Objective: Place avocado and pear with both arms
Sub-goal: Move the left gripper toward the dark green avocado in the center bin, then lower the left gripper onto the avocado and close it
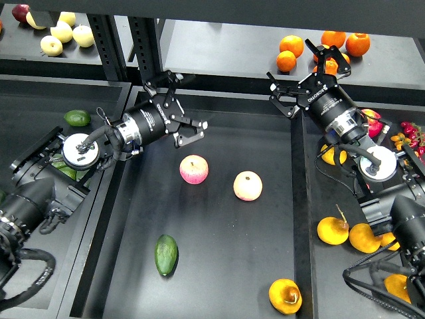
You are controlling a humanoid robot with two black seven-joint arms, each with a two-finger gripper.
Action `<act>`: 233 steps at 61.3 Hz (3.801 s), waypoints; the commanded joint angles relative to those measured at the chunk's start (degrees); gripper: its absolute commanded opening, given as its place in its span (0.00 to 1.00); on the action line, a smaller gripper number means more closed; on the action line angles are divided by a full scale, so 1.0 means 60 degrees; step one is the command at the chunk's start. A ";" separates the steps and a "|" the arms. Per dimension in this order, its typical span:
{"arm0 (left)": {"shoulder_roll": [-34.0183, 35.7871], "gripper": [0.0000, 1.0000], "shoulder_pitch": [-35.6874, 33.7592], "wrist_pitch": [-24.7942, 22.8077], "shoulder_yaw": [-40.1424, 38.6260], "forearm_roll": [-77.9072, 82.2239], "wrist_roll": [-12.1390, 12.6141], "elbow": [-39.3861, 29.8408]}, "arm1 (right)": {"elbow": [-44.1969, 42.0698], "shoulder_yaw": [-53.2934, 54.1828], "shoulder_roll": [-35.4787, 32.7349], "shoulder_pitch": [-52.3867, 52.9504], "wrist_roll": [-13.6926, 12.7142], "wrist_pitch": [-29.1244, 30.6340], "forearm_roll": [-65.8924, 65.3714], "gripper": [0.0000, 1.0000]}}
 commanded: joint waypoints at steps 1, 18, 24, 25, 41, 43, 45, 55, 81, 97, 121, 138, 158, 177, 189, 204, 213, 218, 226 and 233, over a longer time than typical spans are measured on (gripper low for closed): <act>0.0540 0.97 -0.0514 0.0000 0.1214 -0.0031 -0.0004 -0.0150 | 0.0044 -0.0003 0.0000 -0.0049 0.0000 0.0000 -0.0001 1.00; 0.1244 0.97 -0.1496 0.0000 0.3662 -0.0001 -0.0004 -0.0516 | 0.0044 0.0012 0.0000 -0.0152 0.0000 0.0000 -0.0001 1.00; 0.1522 0.97 -0.1716 0.0000 0.4525 -0.0001 -0.0004 -0.0984 | 0.0044 -0.0003 0.0000 -0.0137 0.0000 0.0000 -0.0001 1.00; 0.1595 0.97 -0.1760 0.0000 0.4657 0.0028 -0.0004 -0.1087 | 0.0044 -0.0003 0.0000 -0.0137 0.0000 0.0000 -0.0001 1.00; 0.2664 0.97 -0.2214 0.0000 0.6532 0.0540 -0.0004 -0.2157 | 0.0015 -0.0032 0.0000 -0.0152 0.0000 0.0000 -0.0001 1.00; 0.2753 0.97 -0.2243 0.0000 0.6680 0.0672 -0.0004 -0.2216 | 0.0015 -0.0032 0.0000 -0.0152 0.0000 0.0000 -0.0001 1.00; 0.3046 0.97 -0.2273 0.0000 0.7075 0.1243 -0.0004 -0.2406 | 0.0029 -0.0061 0.0000 -0.0137 -0.0015 0.0000 -0.0001 1.00; 0.3281 0.97 -0.2243 0.0000 0.7559 0.2386 -0.0004 -0.2523 | 0.0000 -0.0076 0.0000 -0.0137 -0.0015 0.0000 -0.0016 1.00; 0.3017 0.94 -0.2141 0.0000 0.7925 0.3719 -0.0004 -0.2597 | 0.0015 -0.0047 0.0000 -0.0166 -0.0015 0.0000 -0.0016 1.00; 0.2812 0.96 -0.1966 0.0000 0.8570 0.4012 -0.0004 -0.2582 | 0.0015 -0.0047 0.0000 -0.0166 -0.0015 0.0000 -0.0016 1.00; 0.2753 0.99 -0.1365 0.0000 0.8570 0.4452 -0.0004 -0.2567 | 0.0029 -0.0032 0.0000 -0.0327 -0.0015 0.0000 -0.0001 1.00; 0.2490 0.99 -0.1262 0.0000 0.8833 0.4686 -0.0004 -0.2450 | 0.0044 -0.0032 0.0000 -0.0342 -0.0015 0.0000 -0.0001 1.00; 0.2182 0.99 -0.0969 0.0000 0.8951 0.5213 -0.0004 -0.2362 | 0.0059 -0.0032 0.0000 -0.0371 0.0000 0.0000 -0.0001 1.00; 0.1757 0.99 -0.0705 0.0000 0.8951 0.5506 -0.0004 -0.2143 | 0.0059 -0.0018 0.0000 -0.0371 0.0000 0.0000 -0.0001 1.00; 0.1552 0.99 -0.0691 0.0000 0.8951 0.5506 -0.0004 -0.1952 | 0.0059 -0.0017 0.0000 -0.0371 0.0000 0.0000 -0.0001 1.00; 0.1450 0.99 -0.0456 0.0000 0.8951 0.5682 -0.0004 -0.1747 | 0.0059 -0.0017 0.0000 -0.0371 0.0000 0.0000 -0.0001 1.00; 0.1318 0.99 -0.0354 0.0000 0.8951 0.5726 -0.0004 -0.1689 | 0.0073 -0.0017 0.0000 -0.0371 0.0000 0.0000 -0.0001 1.00; 0.1230 0.99 -0.0339 0.0000 0.8965 0.5741 -0.0004 -0.1615 | 0.0073 -0.0017 0.0000 -0.0371 0.0000 0.0000 -0.0001 1.00; 0.1156 0.99 -0.0325 0.0000 0.8965 0.5741 -0.0004 -0.1542 | 0.0059 -0.0017 0.0000 -0.0371 0.0000 0.0000 -0.0001 1.00; 0.1127 0.99 -0.0281 0.0000 0.8965 0.5726 -0.0004 -0.1469 | 0.0073 -0.0017 0.0000 -0.0371 0.0000 0.0000 -0.0001 1.00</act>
